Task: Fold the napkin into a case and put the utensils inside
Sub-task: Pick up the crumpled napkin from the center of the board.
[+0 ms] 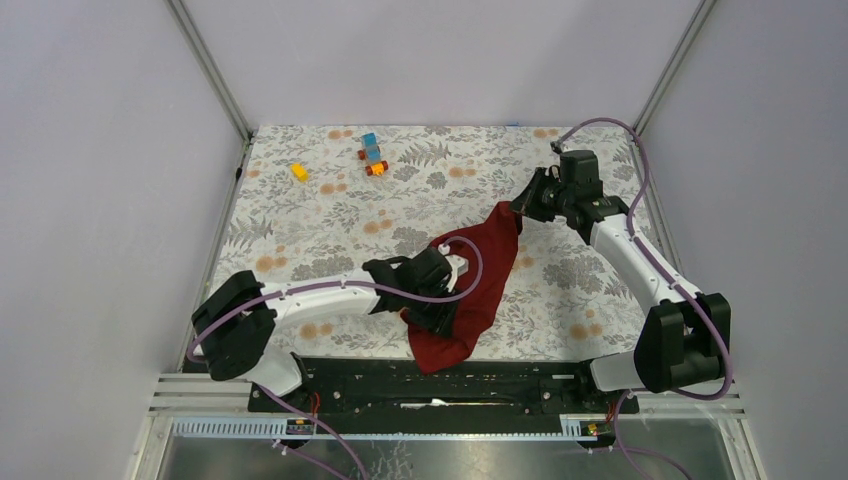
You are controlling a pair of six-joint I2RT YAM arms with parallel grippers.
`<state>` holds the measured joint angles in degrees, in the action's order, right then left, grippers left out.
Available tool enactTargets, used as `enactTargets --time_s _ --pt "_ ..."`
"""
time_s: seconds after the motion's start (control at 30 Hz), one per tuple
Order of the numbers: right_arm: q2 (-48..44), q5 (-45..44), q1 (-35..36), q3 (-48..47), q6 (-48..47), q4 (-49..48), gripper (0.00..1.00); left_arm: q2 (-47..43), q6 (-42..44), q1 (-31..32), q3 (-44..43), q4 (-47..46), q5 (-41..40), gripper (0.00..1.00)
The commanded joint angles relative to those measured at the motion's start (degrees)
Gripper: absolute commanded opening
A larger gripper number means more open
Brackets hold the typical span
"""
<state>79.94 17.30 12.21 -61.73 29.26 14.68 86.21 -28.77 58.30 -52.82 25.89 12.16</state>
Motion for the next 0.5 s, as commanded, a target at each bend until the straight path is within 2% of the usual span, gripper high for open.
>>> enactTargets --time_s 0.0,0.23,0.4,0.47 --pt "0.3 1.5 0.0 0.6 -1.1 -2.5 0.00 0.9 -0.4 1.5 -2.5 -1.5 -3.6 0.52" --pt "0.0 1.7 0.0 1.2 -1.1 -2.8 0.00 4.0 -0.3 4.4 -3.3 1.3 -10.8 0.51" --pt "-0.1 1.8 0.0 1.4 -1.2 -2.9 0.00 3.9 -1.0 5.1 -3.2 3.3 -16.6 0.42" --pt "0.0 1.8 0.0 1.4 -1.2 -3.0 0.00 3.9 -1.1 5.4 -3.3 3.9 -18.0 0.42"
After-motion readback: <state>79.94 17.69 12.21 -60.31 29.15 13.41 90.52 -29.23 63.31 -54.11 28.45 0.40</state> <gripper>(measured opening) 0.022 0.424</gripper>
